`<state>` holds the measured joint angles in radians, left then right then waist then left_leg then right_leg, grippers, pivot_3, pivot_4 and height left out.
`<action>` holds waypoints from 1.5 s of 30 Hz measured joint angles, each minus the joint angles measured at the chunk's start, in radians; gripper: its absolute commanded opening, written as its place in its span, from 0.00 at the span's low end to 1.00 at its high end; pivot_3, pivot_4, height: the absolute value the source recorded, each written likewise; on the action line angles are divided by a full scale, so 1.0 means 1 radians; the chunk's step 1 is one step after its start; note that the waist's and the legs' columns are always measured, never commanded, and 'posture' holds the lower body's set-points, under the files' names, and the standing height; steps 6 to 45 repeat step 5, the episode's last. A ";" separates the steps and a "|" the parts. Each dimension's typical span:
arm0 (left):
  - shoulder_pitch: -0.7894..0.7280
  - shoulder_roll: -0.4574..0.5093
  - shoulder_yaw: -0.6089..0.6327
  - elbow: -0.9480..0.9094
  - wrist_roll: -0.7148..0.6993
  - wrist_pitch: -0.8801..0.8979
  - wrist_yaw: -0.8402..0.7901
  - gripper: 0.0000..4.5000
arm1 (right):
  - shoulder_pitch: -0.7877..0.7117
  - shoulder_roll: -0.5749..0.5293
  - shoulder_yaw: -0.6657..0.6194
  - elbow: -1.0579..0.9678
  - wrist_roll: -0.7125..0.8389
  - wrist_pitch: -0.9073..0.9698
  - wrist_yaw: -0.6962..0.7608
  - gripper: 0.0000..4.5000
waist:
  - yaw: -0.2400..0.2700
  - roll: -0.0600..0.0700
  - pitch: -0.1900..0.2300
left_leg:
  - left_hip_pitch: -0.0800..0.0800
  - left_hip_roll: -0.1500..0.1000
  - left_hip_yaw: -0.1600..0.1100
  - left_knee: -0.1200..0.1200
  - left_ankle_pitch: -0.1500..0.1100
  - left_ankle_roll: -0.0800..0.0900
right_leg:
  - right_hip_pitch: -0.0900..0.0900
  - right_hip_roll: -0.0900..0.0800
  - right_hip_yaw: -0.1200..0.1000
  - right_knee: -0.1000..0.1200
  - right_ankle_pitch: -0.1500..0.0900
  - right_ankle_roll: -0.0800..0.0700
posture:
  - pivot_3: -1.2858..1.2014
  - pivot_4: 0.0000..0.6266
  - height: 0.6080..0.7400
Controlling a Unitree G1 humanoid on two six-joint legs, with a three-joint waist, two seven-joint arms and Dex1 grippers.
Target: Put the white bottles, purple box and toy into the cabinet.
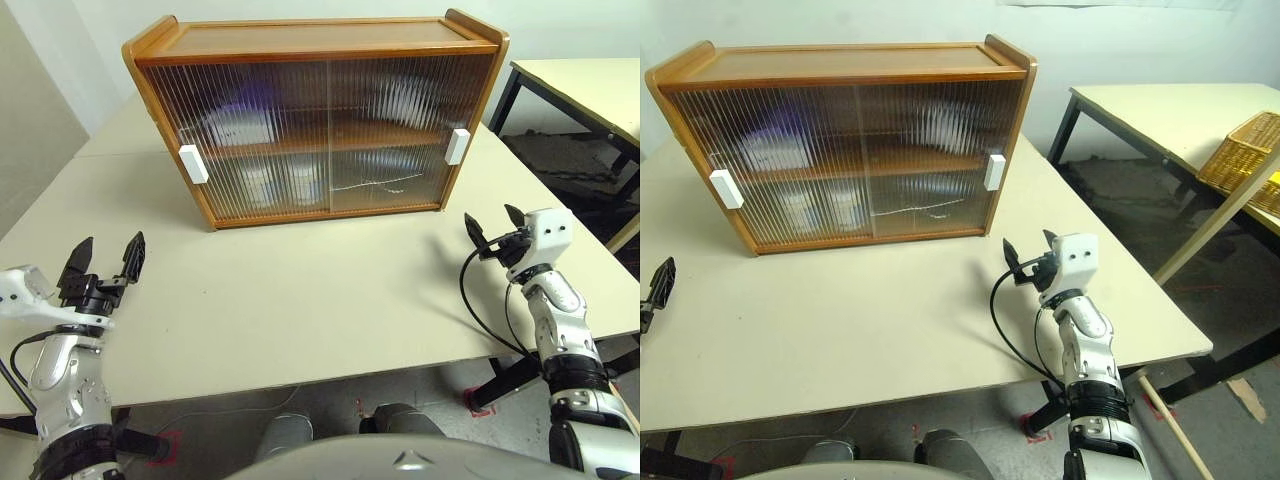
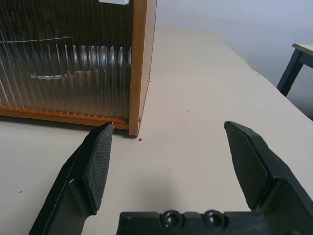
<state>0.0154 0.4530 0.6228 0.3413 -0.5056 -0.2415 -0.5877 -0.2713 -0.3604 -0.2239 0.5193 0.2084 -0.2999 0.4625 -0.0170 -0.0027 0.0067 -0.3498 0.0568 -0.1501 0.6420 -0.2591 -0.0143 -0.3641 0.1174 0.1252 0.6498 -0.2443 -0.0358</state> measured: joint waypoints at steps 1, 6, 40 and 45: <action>-0.009 0.005 0.000 0.019 0.005 -0.013 0.009 1.00 | 0.000 -0.001 0.000 0.000 0.001 0.000 0.000 1.00 | -0.001 0.000 0.000 | 0.000 0.000 0.000 0.000 0.000 0.000 | 0.000 0.000 0.000 0.000 0.000 0.000 | 0.52 0.00 1.00; -0.049 0.011 -0.002 0.089 0.019 -0.049 0.020 1.00 | -0.002 0.000 -0.001 -0.006 0.002 0.000 -0.010 1.00 | -0.002 0.000 0.000 | 0.000 0.000 0.000 0.000 0.000 0.000 | 0.000 0.000 0.000 0.000 0.000 0.000 | 0.51 0.00 1.00; -0.049 0.011 -0.002 0.089 0.019 -0.049 0.020 1.00 | -0.002 0.000 -0.001 -0.006 0.002 0.000 -0.010 1.00 | -0.002 0.000 0.000 | 0.000 0.000 0.000 0.000 0.000 0.000 | 0.000 0.000 0.000 0.000 0.000 0.000 | 0.51 0.00 1.00; -0.049 0.011 -0.002 0.089 0.019 -0.049 0.020 1.00 | -0.002 0.000 -0.001 -0.006 0.002 0.000 -0.010 1.00 | -0.002 0.000 0.000 | 0.000 0.000 0.000 0.000 0.000 0.000 | 0.000 0.000 0.000 0.000 0.000 0.000 | 0.51 0.00 1.00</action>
